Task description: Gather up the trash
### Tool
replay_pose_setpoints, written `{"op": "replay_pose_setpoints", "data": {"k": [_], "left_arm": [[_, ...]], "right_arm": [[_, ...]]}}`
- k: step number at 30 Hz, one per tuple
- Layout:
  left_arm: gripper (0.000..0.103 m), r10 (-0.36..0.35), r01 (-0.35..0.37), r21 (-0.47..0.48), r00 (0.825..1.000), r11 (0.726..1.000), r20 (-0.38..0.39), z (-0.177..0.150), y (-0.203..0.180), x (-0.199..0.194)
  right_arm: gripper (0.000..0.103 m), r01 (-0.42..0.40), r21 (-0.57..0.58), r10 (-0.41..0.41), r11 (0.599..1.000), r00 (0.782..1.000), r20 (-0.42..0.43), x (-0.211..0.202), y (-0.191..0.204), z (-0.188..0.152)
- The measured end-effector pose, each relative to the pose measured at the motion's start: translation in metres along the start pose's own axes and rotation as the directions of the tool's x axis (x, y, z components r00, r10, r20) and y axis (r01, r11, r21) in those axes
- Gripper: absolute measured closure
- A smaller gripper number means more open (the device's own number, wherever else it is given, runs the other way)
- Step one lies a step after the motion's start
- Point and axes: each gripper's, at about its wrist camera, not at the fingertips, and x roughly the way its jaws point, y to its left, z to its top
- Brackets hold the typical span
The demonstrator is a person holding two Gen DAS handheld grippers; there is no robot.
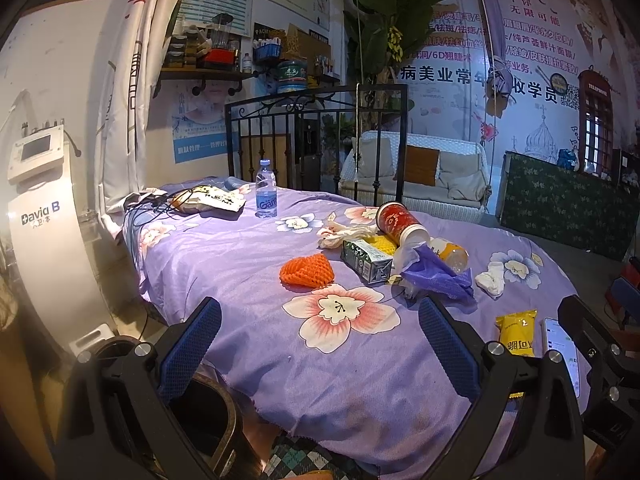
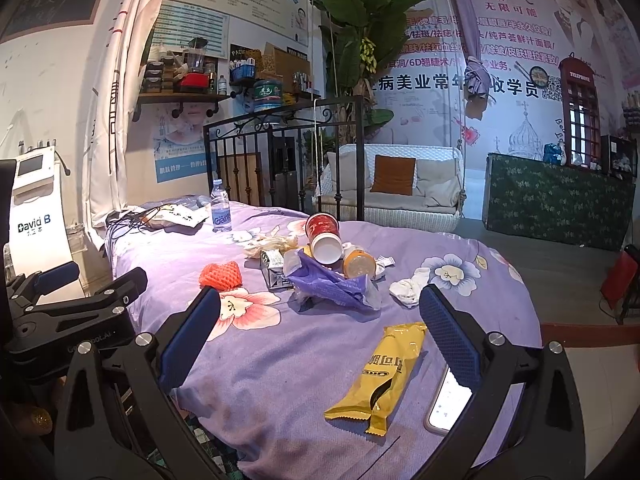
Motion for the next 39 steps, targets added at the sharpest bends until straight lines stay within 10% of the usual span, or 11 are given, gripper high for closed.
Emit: {"op": "replay_pose_setpoints", "data": {"k": [39], "left_arm": [[0.006,-0.002,0.002,0.000,1.000,1.000,-0.018,-0.0016,0.0026,-0.0009]], "right_arm": [[0.005,-0.005,0.006,0.005,1.000,1.000,-0.010,0.0001,-0.0022,-0.0020]]}}
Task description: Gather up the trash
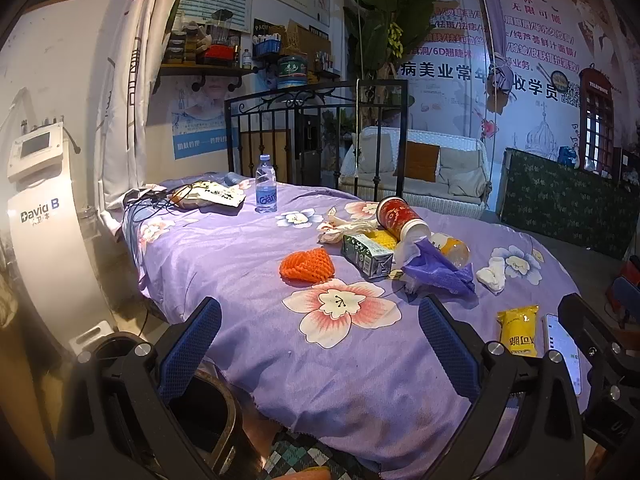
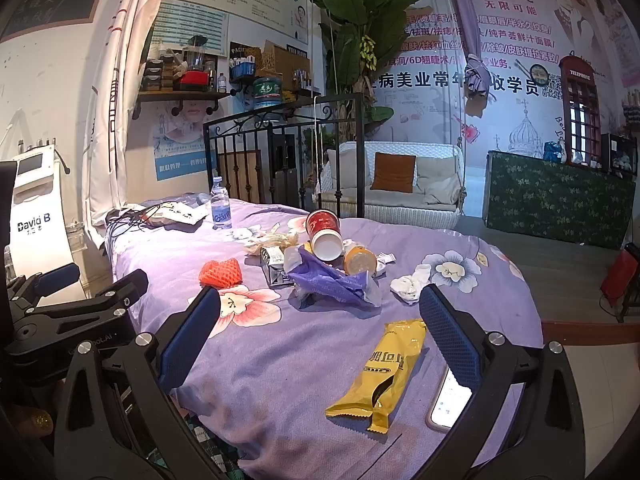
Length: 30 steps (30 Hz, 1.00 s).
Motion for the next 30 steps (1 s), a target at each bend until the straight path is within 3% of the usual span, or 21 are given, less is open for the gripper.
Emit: {"op": "replay_pose_setpoints", "data": {"k": [17,22,26,30], "left_arm": [[0.006,-0.005,0.006,0.005,1.000,1.000,-0.013,0.000,-0.001,0.003],[0.006,-0.052,0.052,0.003,0.998,0.999,-0.047,-0.001,-0.001,0.011],[0.006,-0.093,0.094,-0.001,0.991,0.996,-0.097,-0.006,0.001,0.024],[0.006,-0.136,0.135,-0.022,0.974,0.991,-0.182,-0.015,0.007,0.045]], "right_arm": [[0.005,-0.001,-0.003,0.001,1.000,1.000,-0.010,0.001,0.001,0.002],[0.005,0.001,-0.012,-0.001,1.000,1.000,-0.026,0.007,0.002,0.000],[0.005,-0.008,-0.028,0.006,1.000,0.997,-0.082,0.021,0.001,-0.002],[0.005,-0.029,-0.033,0.023,0.999,0.984,-0.177,0.044,-0.006,-0.011]]}}
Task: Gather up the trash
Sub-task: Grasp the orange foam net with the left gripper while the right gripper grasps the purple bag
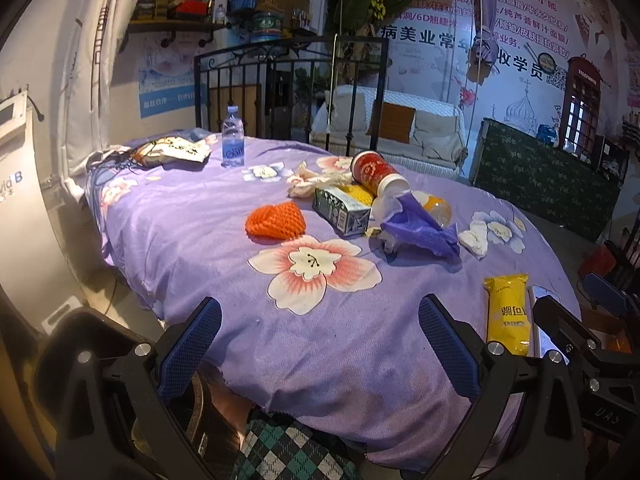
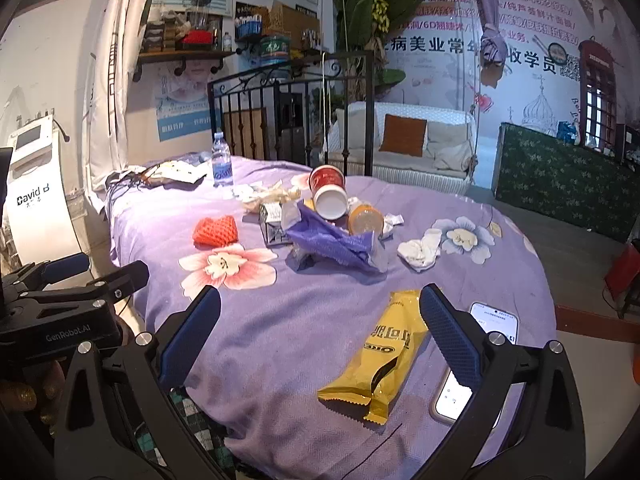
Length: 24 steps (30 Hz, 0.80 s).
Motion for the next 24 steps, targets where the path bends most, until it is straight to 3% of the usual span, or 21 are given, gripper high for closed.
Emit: {"op": "replay_pose_setpoints", "data": {"k": [3,8,18,24], "left_arm": [[0.006,-0.008,0.010,0.029,0.998,1.000,-0.064,-0.004,0.004,0.019],[0.006,-0.040,0.052,0.062,0.982,0.997,-0.182,0.003,0.017,0.048],[0.007,-0.047,0.097,0.191,0.968,0.977,-0.247,0.056,0.038,0.116],[0.011,-0.015,0.103,0.272,0.951,0.957,-0.309,0.081,0.041,0.188]], "right_arm": [[0.005,-0.054,-0.026,0.051,0.998,0.992,-0.113,0.025,-0.003,-0.005],[0.005,-0.147,-0.088,0.121,0.985,0.960,-0.254,0.055,0.000,-0.007],[0.005,-0.222,-0.177,0.155,0.959,0.931,-0.329,0.090,-0.002,0.023],[0.005,-0.263,-0.367,0.127,0.892,0.926,-0.355,0.124,0.000,0.042]]}}
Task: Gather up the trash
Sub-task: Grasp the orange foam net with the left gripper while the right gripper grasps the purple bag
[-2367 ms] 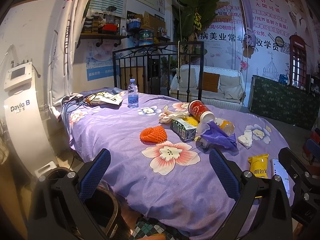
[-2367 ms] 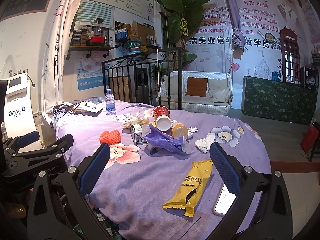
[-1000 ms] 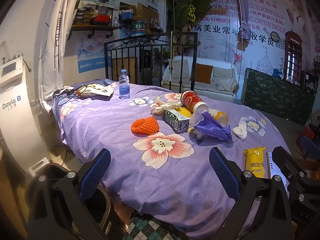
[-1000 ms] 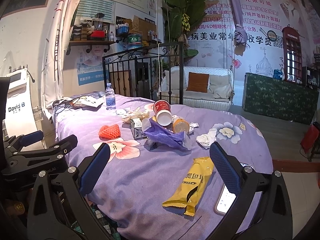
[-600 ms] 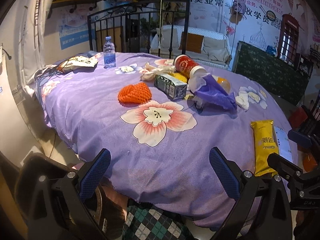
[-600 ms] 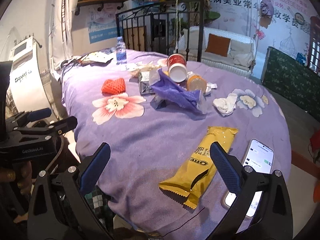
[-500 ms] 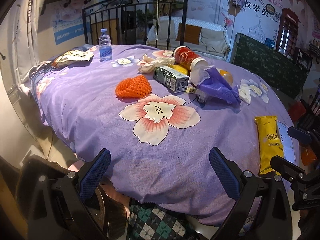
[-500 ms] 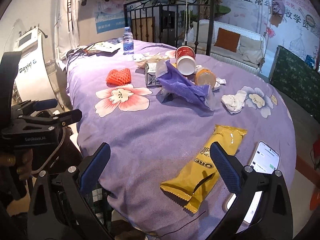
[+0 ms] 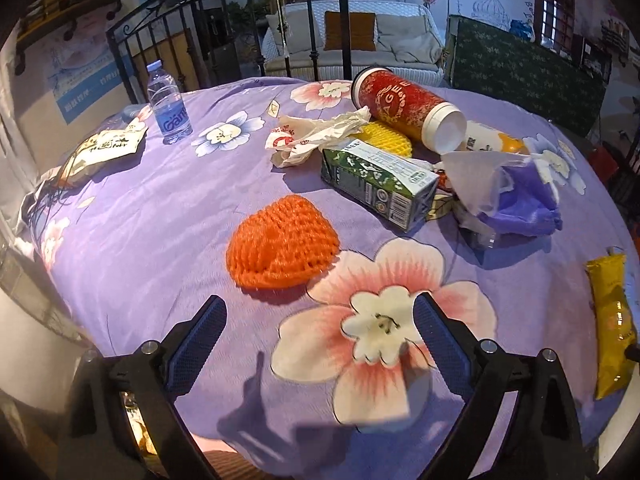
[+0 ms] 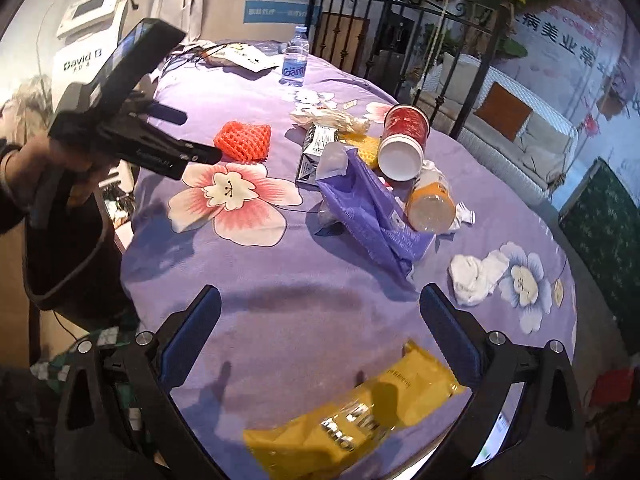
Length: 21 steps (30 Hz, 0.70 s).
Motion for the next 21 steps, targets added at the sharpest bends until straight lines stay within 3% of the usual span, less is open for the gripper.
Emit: {"op": "replay_pose_setpoints", "data": {"k": [5,9,12,14,16,21], "left_arm": [[0.014,0.023,-0.022,0.004,0.997,1.000,-0.070,0.020,0.014,0.043],[0.019,0.041,-0.038,0.035,0.995,0.999,-0.096,0.024,0.014,0.060],[0.028,0.050,-0.047,0.028,0.991,0.999,-0.121,0.023,0.015,0.070],[0.033,0.042,-0.041,0.012,0.993,0.999,-0.112,0.023,0.016,0.072],[0.045,0.039,-0.041,-0.013,0.994,0.999,-0.105,0.023,0.018,0.070],[0.071,0.030,-0.034,-0.048,0.995,0.998,-0.092,0.023,0.024,0.064]], "right_arm": [[0.009,0.050,-0.152,-0.057,0.987,0.997,-0.046,0.039,-0.012,0.015],[0.016,0.089,-0.199,-0.101,0.976,0.994,-0.047,0.064,-0.024,0.024],[0.030,0.106,-0.241,-0.124,0.965,0.991,-0.059,0.083,-0.026,0.026],[0.048,0.114,-0.260,-0.137,0.959,0.988,-0.071,0.093,-0.027,0.025],[0.068,0.111,-0.250,-0.135,0.962,0.988,-0.079,0.098,-0.030,0.025],[0.088,0.067,-0.207,-0.081,0.976,0.995,-0.059,0.092,-0.035,0.023]]}}
